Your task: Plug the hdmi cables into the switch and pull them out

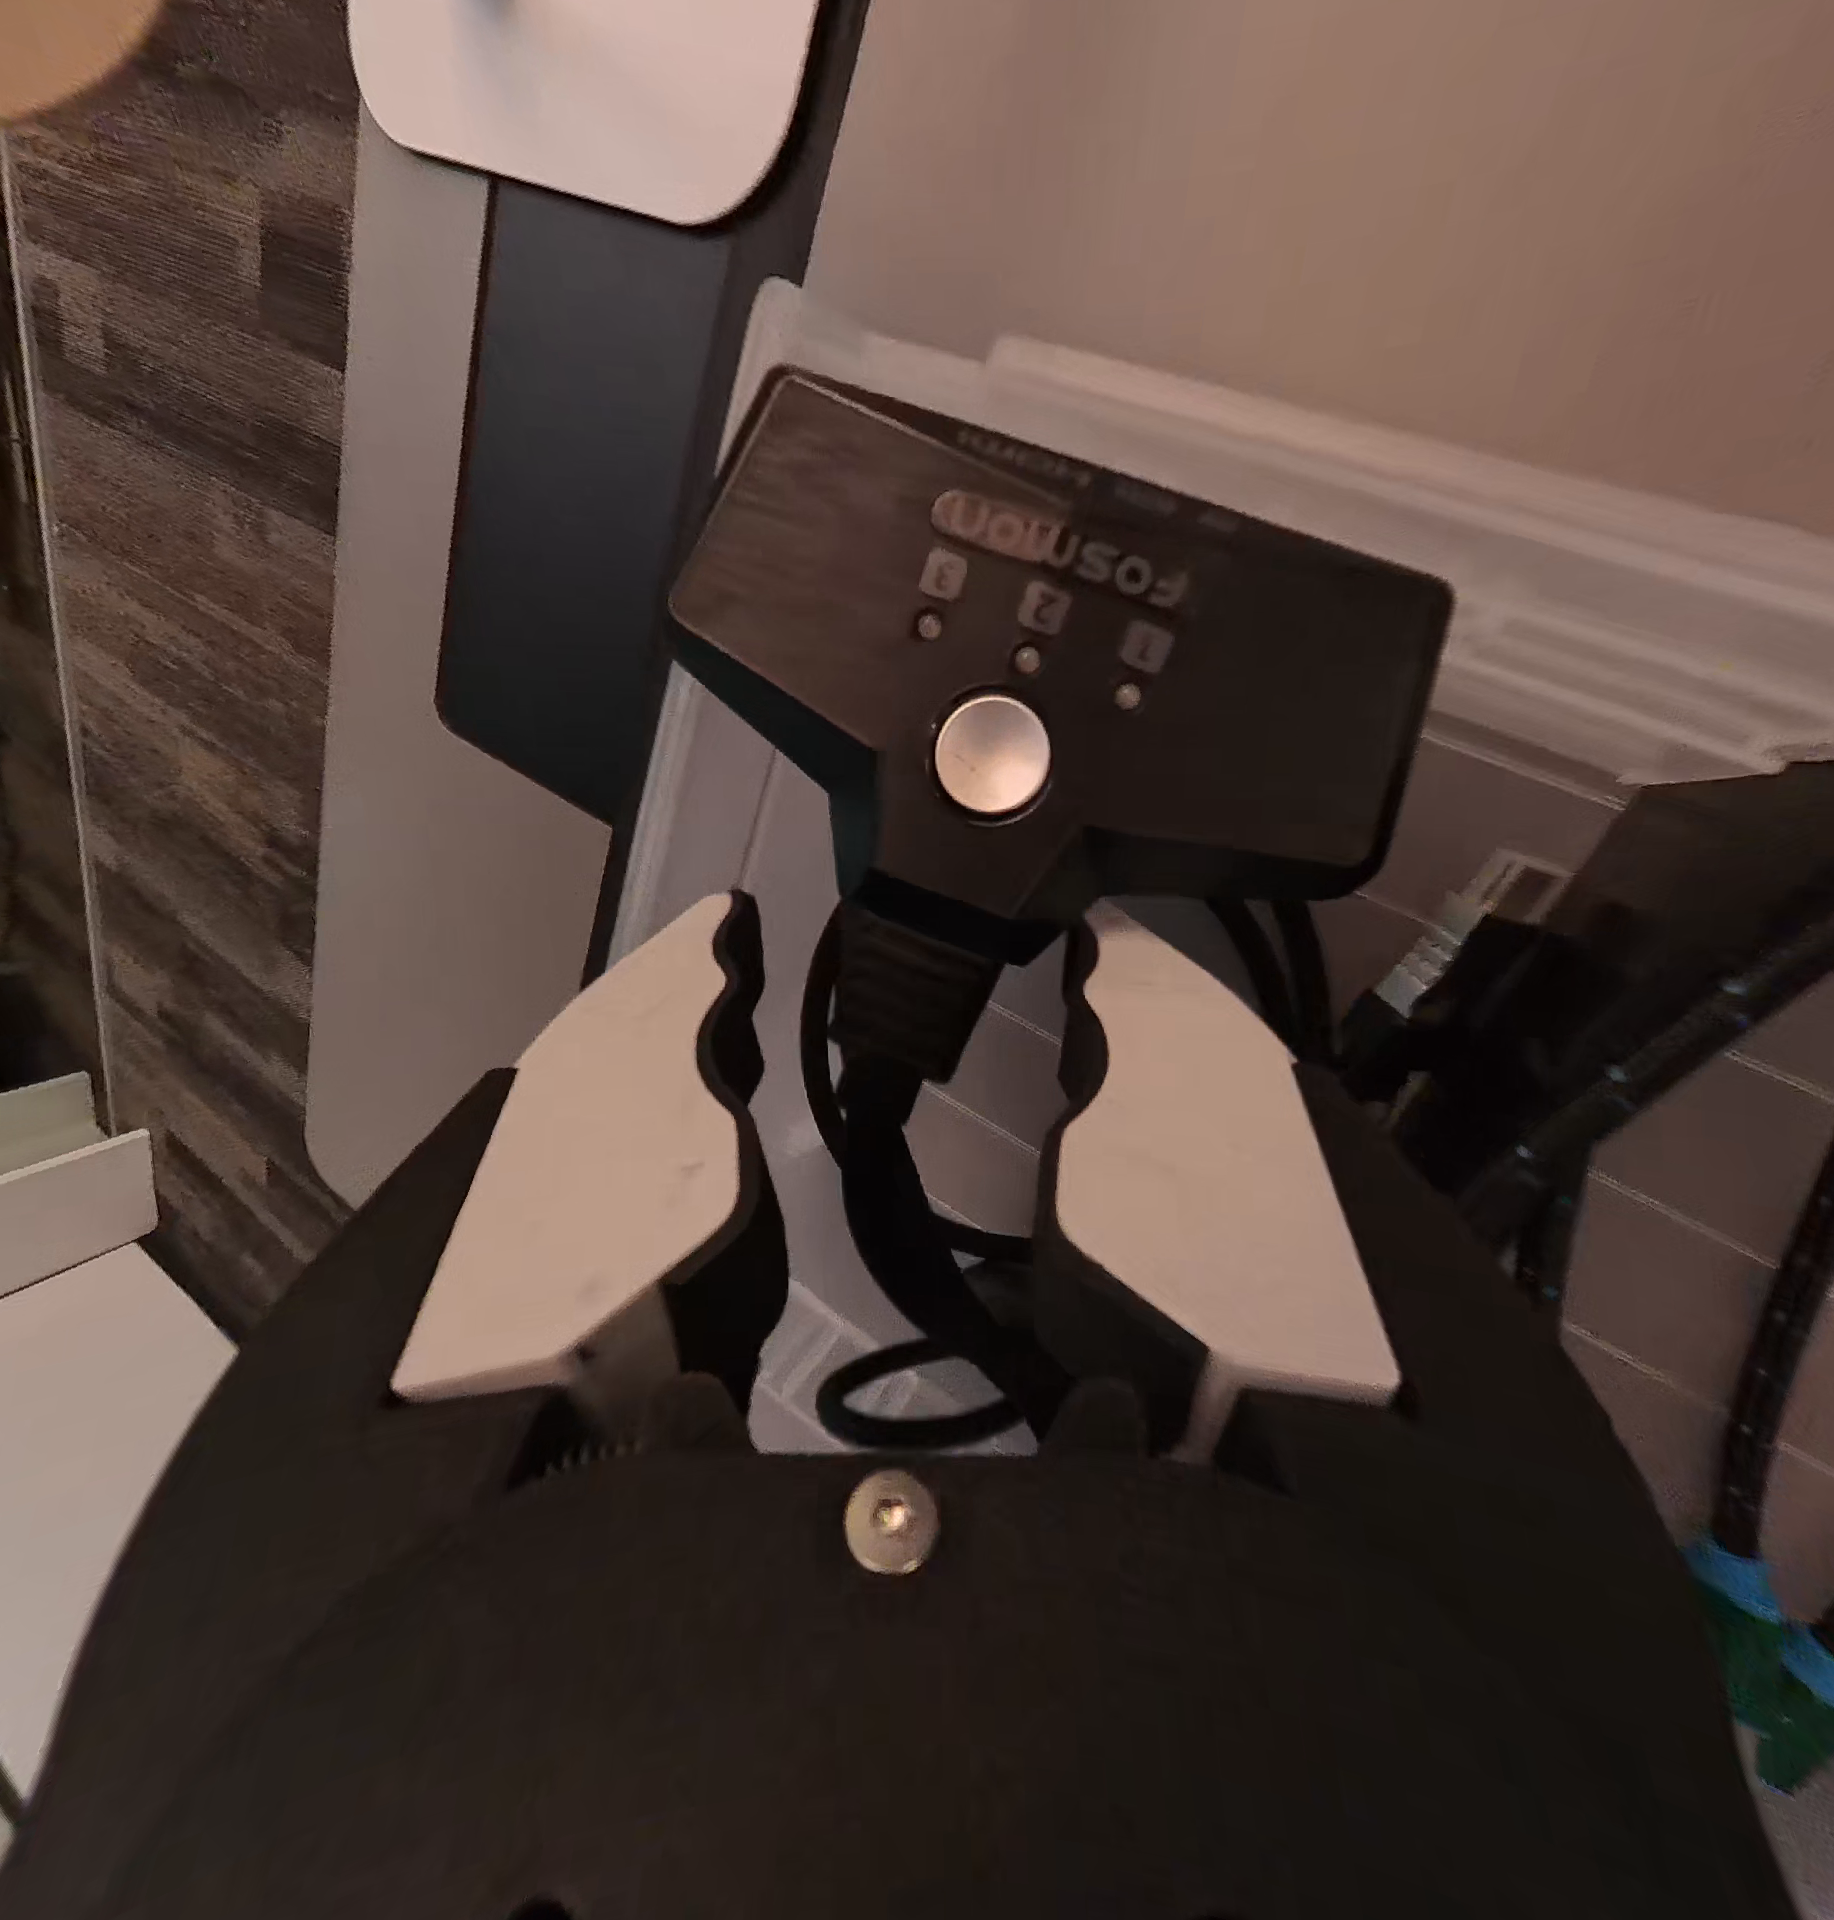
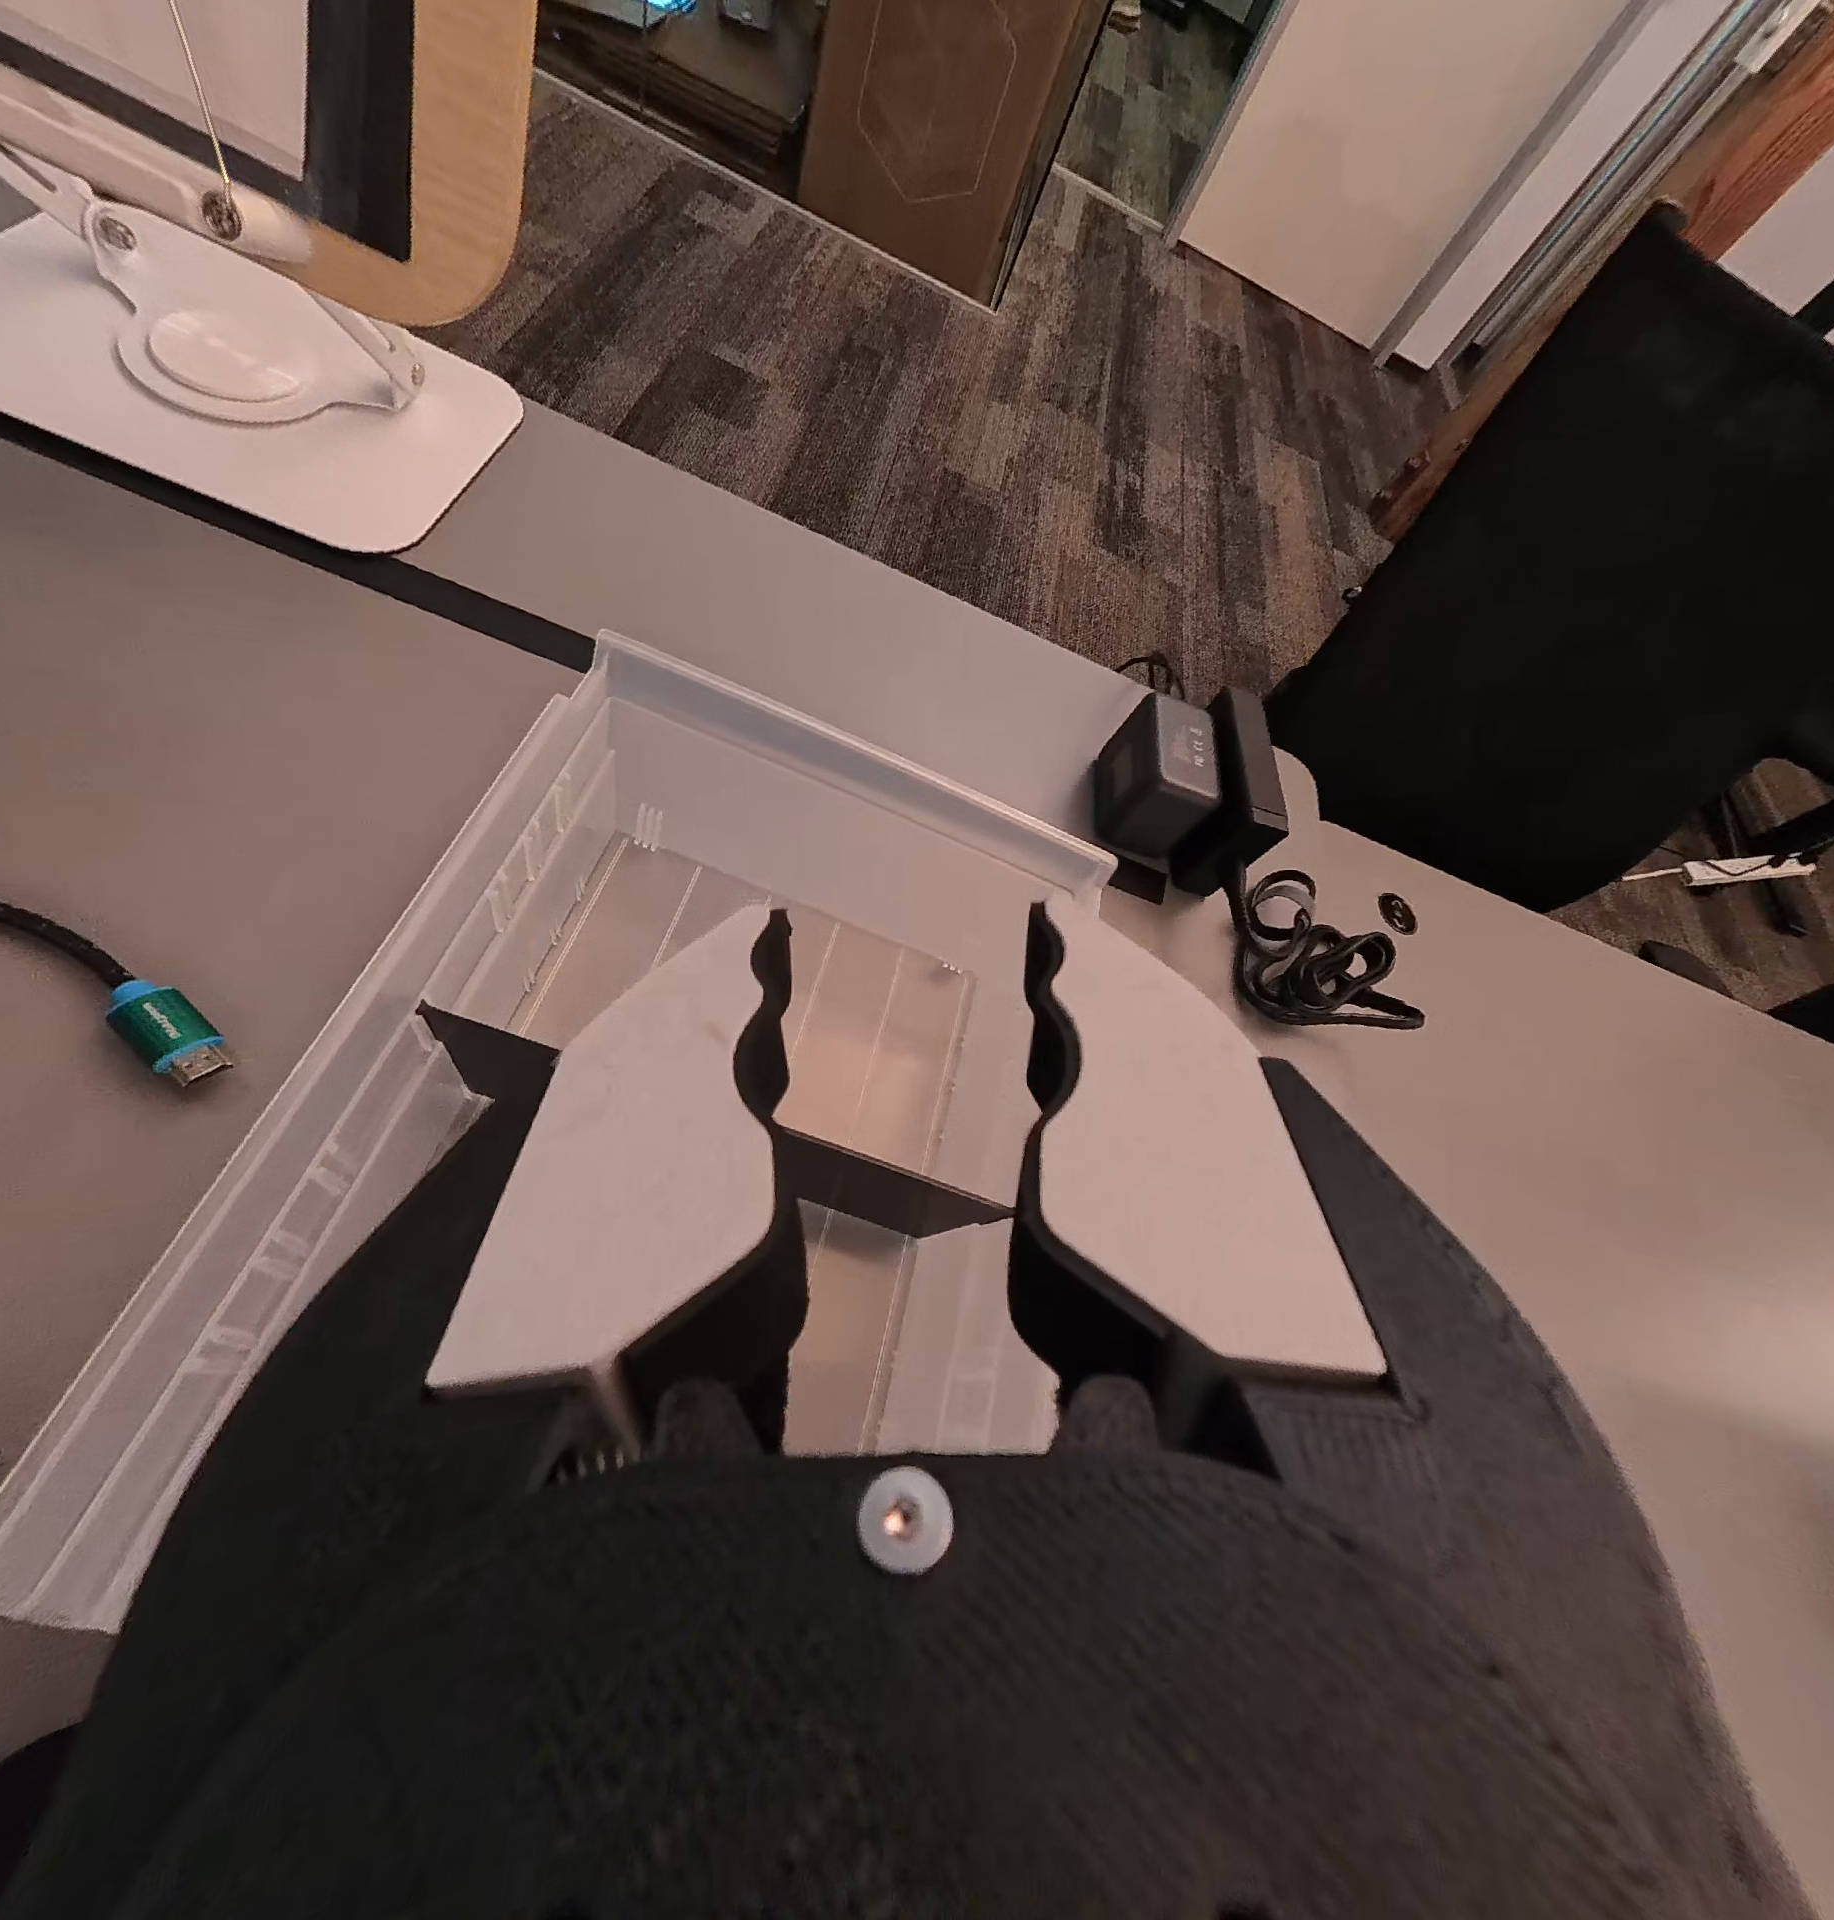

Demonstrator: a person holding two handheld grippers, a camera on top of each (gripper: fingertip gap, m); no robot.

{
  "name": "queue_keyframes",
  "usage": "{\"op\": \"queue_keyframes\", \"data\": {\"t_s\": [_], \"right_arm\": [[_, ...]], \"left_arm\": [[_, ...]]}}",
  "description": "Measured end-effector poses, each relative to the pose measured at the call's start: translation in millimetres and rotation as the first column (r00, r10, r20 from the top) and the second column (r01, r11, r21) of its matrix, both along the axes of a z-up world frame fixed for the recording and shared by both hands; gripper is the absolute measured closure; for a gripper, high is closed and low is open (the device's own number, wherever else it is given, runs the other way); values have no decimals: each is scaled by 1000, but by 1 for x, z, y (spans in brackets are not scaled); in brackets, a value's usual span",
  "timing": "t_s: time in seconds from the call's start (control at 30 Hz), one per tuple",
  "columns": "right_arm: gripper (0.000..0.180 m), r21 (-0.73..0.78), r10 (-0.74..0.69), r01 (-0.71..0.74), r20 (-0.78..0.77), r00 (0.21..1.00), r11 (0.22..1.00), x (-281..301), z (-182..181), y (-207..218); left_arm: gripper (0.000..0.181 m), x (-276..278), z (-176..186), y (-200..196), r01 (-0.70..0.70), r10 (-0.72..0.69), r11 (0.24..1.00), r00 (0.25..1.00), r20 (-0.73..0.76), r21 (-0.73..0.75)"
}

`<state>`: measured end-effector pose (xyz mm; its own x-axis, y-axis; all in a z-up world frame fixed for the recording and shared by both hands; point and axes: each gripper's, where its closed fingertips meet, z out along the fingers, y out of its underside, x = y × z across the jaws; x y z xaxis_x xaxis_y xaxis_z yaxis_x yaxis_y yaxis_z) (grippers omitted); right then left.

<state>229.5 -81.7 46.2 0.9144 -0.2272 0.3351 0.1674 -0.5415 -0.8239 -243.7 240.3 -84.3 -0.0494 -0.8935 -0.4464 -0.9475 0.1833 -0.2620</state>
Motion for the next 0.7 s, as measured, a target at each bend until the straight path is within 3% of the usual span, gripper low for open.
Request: {"op": "queue_keyframes", "data": {"t_s": [0.13, 0.37, 0.7], "right_arm": [[136, -25, 7, -7, 8, 1000, 1000, -1, -4, 3], [136, -74, 24, -23, 17, 1000, 997, -5, -15, 8], [136, -84, 54, -53, 5, 999, 995, -11, -19, 13]], "left_arm": [[144, 1, -7, 2, 24, -24, 1000, 1000, -2, 6], [155, -4, 22, -8, 53, -58, 997, 995, 86, 63], [156, -11, 144, -30, 2, -76, 968, 954, 290, 249]]}}
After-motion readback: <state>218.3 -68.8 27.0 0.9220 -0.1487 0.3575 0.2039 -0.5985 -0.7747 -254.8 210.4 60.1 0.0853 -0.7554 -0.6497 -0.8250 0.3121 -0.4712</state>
